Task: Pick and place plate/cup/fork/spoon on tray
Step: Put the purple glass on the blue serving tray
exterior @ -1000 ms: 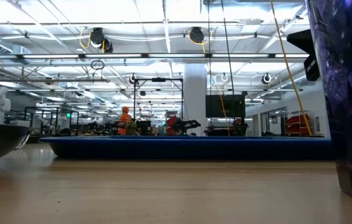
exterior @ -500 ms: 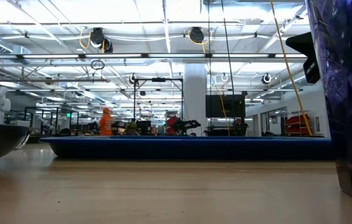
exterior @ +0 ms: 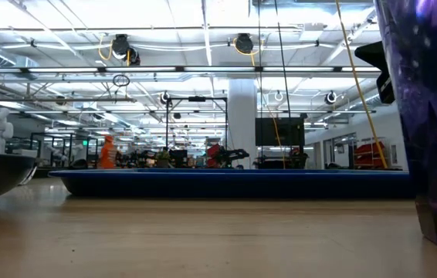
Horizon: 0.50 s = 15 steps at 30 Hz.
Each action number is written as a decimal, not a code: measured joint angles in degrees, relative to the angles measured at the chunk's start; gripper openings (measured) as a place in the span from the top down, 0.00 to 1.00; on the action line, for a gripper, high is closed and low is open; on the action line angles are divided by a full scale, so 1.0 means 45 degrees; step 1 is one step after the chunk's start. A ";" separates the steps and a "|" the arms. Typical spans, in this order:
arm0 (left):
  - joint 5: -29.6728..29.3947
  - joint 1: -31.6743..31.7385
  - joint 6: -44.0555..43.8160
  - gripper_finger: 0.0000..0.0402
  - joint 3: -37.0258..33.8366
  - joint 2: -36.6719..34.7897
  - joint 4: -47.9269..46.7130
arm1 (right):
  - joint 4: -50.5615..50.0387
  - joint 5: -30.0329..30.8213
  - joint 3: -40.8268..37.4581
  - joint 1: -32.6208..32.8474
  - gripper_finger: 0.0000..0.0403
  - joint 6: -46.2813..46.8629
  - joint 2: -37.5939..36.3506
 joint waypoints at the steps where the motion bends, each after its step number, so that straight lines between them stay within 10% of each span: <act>1: 0.0126 0.0039 0.0099 0.76 0.0000 0.0000 0.0013 | 0.0000 -0.0001 0.0001 -0.0002 1.00 0.0000 0.0000; 15: 0.0325 0.0122 0.0561 0.97 -0.0005 -0.0005 -0.0188 | 0.0000 -0.0005 -0.0002 0.0000 1.00 -0.0037 0.0000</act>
